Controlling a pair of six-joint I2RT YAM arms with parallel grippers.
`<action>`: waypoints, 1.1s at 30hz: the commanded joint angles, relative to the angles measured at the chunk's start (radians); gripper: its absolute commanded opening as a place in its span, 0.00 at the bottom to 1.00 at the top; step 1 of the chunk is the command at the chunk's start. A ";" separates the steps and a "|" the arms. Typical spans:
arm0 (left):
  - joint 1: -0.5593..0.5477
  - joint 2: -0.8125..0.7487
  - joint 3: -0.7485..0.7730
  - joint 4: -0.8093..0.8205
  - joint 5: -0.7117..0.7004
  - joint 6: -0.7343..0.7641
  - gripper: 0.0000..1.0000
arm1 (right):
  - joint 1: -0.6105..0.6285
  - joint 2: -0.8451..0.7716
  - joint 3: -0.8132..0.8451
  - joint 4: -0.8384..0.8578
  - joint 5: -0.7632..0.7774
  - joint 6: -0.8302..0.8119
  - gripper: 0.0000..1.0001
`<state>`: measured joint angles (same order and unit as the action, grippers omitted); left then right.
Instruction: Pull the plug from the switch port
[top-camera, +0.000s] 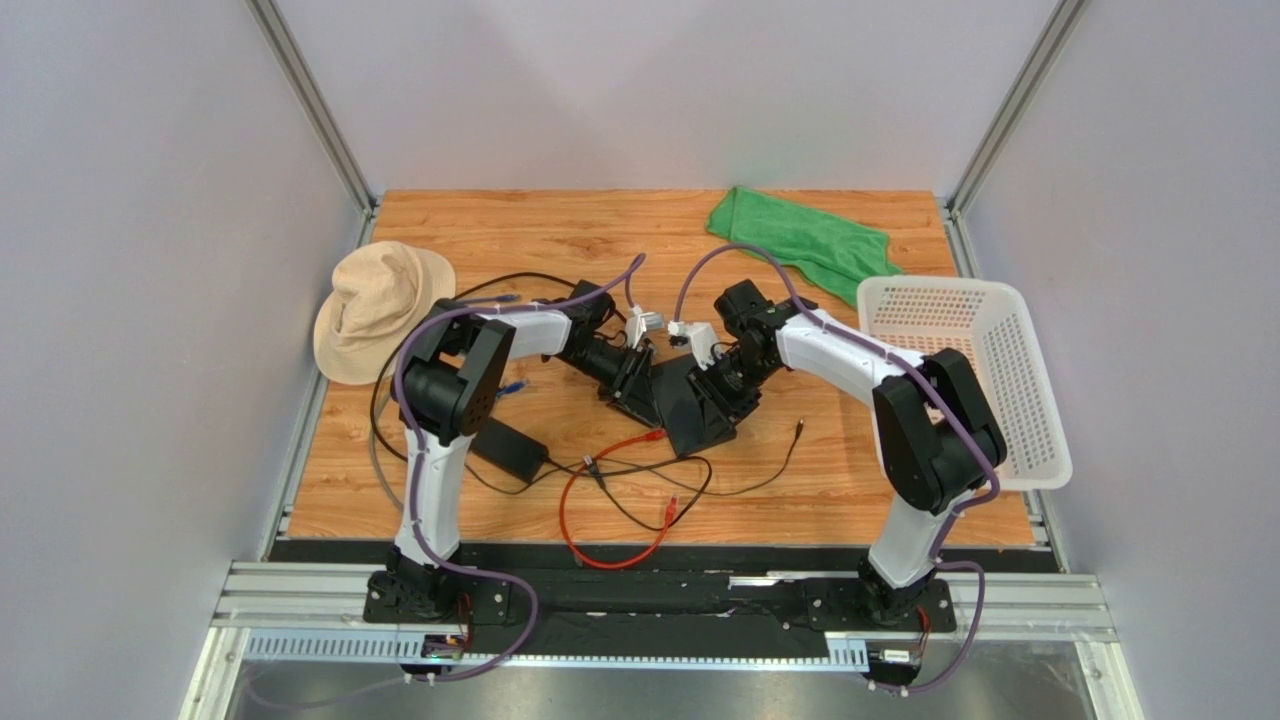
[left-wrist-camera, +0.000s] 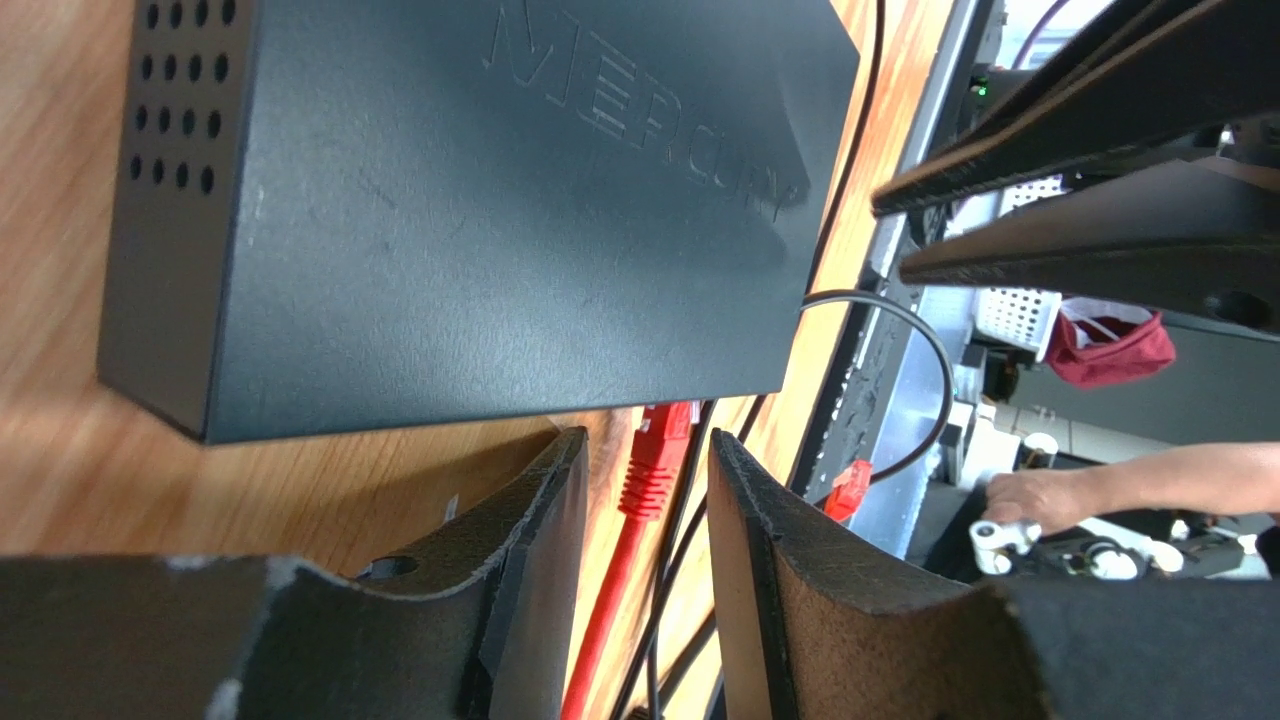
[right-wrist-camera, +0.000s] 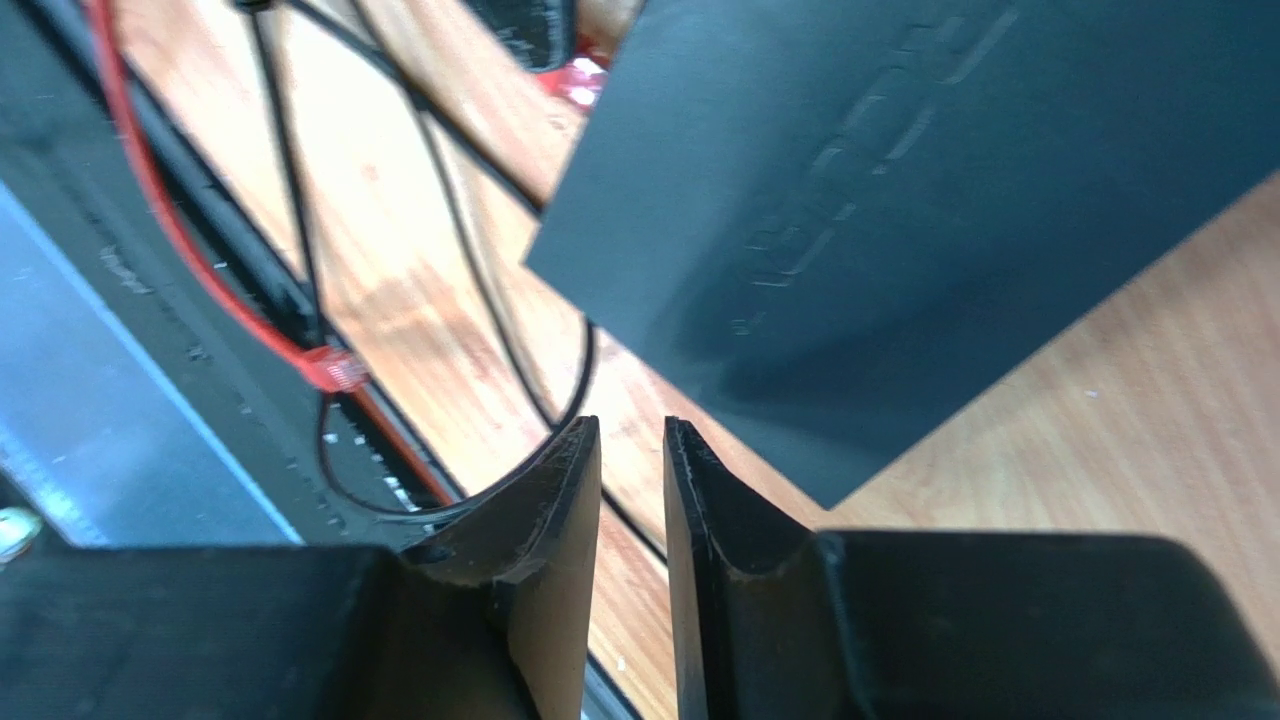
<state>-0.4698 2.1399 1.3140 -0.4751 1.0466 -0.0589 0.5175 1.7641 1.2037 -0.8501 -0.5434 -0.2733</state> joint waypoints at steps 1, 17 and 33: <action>-0.003 0.028 0.030 0.015 0.020 -0.002 0.44 | 0.015 0.032 0.013 0.055 0.105 -0.009 0.24; -0.004 0.075 0.045 0.001 0.055 0.002 0.42 | 0.029 0.127 0.057 0.069 0.191 -0.006 0.21; -0.004 0.110 0.068 -0.039 0.056 0.050 0.41 | 0.050 0.166 0.091 0.065 0.195 -0.001 0.20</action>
<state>-0.4698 2.2189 1.3602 -0.5079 1.1469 -0.0597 0.5587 1.8790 1.3060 -0.8249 -0.4278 -0.2604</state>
